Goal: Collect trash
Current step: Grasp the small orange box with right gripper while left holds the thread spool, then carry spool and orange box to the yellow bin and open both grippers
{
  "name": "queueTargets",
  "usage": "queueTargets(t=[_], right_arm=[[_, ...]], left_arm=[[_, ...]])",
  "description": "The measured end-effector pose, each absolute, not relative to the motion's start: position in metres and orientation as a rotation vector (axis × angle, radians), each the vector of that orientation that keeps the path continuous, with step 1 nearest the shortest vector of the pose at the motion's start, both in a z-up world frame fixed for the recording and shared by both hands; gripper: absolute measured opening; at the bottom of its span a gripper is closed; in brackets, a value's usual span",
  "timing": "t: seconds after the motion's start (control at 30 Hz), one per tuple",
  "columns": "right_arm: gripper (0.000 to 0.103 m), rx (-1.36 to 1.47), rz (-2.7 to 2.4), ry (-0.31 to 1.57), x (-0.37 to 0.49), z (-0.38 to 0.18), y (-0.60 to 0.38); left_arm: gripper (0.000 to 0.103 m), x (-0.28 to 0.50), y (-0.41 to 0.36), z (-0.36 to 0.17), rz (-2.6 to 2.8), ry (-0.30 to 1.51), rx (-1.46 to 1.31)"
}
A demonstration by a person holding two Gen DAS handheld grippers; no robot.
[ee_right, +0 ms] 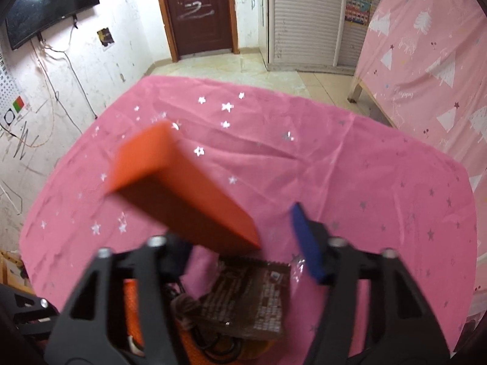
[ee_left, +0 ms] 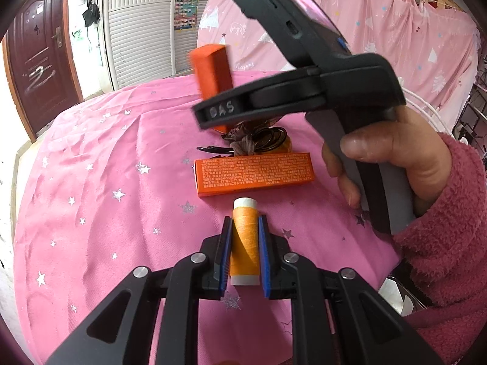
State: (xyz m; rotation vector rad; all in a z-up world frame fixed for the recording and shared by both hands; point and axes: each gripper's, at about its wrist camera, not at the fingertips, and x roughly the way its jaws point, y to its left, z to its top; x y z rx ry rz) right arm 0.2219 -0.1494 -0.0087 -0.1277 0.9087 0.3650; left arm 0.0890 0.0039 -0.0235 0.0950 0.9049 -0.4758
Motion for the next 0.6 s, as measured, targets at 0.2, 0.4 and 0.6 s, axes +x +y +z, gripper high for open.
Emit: queueTargets(t=[0.2, 0.4, 0.6], right_arm=[[0.022, -0.118, 0.375, 0.859, 0.214, 0.004, -0.154], [0.022, -0.092, 0.362, 0.831, 0.207, 0.015, -0.175], [0.022, -0.048, 0.327, 0.806, 0.202, 0.022, -0.211]], left_arm=[[0.01, 0.091, 0.004, -0.021, -0.464, 0.914, 0.084], [0.01, 0.096, -0.004, -0.019, -0.425, 0.928, 0.088], [0.01, 0.102, -0.011, -0.008, -0.4, 0.94, 0.078]])
